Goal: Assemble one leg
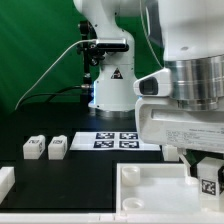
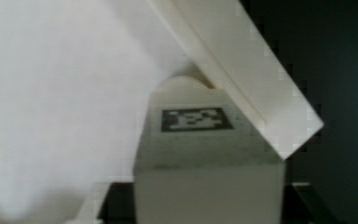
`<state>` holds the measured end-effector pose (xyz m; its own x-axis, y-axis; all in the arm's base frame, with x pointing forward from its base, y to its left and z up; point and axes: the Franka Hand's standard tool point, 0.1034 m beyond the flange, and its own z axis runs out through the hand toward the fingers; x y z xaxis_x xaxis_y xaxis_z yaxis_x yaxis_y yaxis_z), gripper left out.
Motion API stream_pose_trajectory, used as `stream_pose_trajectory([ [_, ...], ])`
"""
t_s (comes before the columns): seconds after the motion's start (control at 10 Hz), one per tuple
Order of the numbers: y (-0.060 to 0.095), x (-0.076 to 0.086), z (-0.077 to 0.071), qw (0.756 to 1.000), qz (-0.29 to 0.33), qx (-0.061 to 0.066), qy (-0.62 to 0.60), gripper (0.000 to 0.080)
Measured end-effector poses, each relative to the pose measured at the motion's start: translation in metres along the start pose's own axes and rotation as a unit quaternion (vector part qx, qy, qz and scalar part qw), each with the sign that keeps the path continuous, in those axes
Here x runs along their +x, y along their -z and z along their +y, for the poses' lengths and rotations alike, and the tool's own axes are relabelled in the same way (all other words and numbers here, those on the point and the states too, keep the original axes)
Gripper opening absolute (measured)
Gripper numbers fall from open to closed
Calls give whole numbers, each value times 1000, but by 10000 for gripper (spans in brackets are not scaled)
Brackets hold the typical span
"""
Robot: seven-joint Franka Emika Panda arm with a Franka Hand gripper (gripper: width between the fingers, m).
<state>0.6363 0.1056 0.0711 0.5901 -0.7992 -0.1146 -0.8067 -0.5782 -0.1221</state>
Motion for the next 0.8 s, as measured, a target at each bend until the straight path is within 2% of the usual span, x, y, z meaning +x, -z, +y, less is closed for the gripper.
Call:
stream_pose_trajectory([
  [0.1,-1,-2,1,995,-10,5,-98,293],
  [0.3,-2,-8,-2,952,-20,10,-304,294],
  [0.4,-2,-10,-2,930,-23,19,-366,294],
  [0.5,-1,-10,-2,924,-23,20,-381,294],
  [0.7,-2,-10,-2,937,-23,20,-348,294],
  [0.8,-2,-11,-2,942,-22,20,-333,477],
])
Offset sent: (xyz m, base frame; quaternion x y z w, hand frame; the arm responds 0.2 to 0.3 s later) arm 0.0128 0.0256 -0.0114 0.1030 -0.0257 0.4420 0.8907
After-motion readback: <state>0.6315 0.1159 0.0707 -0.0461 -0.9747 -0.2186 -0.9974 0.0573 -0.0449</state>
